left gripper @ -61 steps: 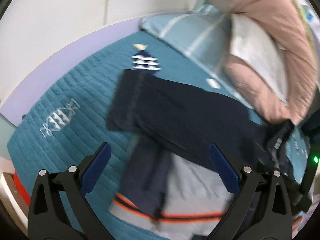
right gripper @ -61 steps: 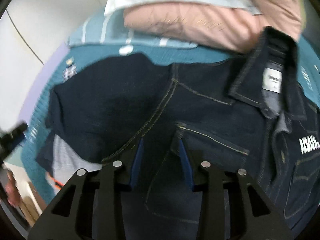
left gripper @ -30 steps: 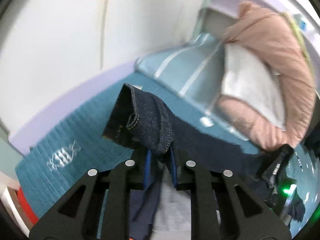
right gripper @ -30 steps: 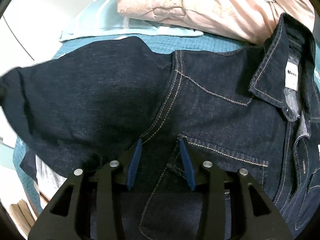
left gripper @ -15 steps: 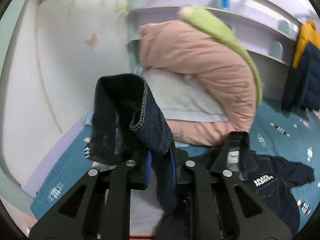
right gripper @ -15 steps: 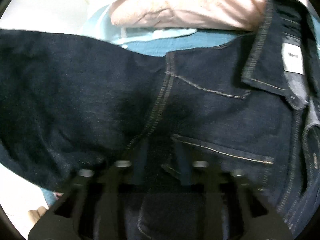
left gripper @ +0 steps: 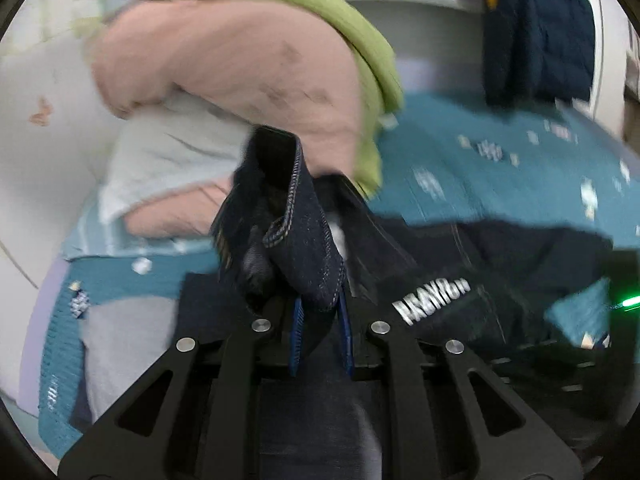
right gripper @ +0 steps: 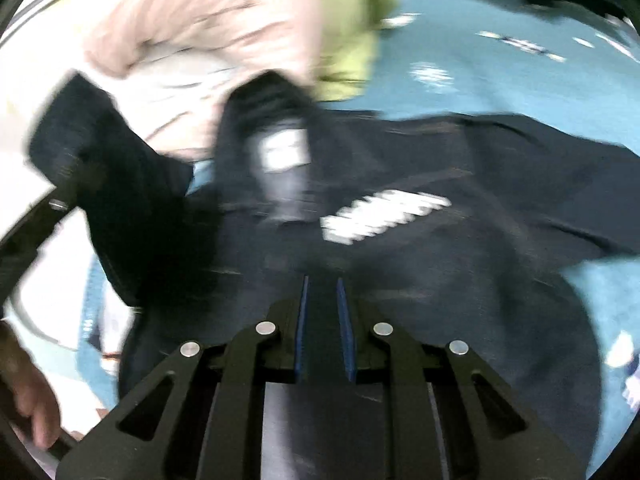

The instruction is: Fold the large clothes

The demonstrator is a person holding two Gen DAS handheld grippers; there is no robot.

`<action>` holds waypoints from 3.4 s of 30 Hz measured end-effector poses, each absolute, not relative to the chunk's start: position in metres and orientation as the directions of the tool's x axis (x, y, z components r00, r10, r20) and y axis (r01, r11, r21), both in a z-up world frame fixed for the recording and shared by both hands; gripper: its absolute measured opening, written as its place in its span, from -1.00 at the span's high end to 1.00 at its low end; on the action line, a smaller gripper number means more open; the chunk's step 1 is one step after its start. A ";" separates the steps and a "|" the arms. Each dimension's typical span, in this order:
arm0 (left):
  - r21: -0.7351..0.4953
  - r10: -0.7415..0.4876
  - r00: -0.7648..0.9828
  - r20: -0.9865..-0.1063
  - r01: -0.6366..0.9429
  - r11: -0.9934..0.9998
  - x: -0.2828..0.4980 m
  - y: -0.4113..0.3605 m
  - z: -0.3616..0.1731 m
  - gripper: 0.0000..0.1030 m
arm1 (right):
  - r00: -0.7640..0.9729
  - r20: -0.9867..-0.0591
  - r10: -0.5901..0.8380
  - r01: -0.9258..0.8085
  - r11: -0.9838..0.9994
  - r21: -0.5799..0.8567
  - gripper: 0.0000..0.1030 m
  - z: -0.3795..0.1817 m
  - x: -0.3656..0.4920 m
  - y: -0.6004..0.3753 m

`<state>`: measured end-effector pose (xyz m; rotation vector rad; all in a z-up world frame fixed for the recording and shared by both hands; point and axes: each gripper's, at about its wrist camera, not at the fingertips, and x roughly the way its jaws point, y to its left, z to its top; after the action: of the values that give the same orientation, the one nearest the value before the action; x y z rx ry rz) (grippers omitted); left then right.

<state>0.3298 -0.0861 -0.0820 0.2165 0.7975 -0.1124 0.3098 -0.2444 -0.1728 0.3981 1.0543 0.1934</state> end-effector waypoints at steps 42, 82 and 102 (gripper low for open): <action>-0.058 -0.038 0.431 -0.901 -0.035 0.998 0.333 0.085 -0.217 1.00 | 0.410 -0.851 0.328 0.065 0.920 0.386 0.90 -0.212 0.339 -0.203; 0.033 -0.003 0.504 -0.864 0.062 0.998 0.198 -0.026 -0.141 0.00 | 0.510 -0.844 0.167 0.084 0.966 0.243 -0.55 -0.175 0.217 -0.269; -0.048 -0.135 0.427 -0.894 0.210 0.977 0.280 -0.186 -0.158 0.17 | 0.547 -0.828 0.119 0.564 0.678 0.470 -0.58 -0.219 0.263 -0.514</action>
<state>0.2805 -0.1860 -0.1585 0.0749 1.1094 -0.2157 0.2628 -0.5142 -0.2193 0.8075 0.9768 -0.3010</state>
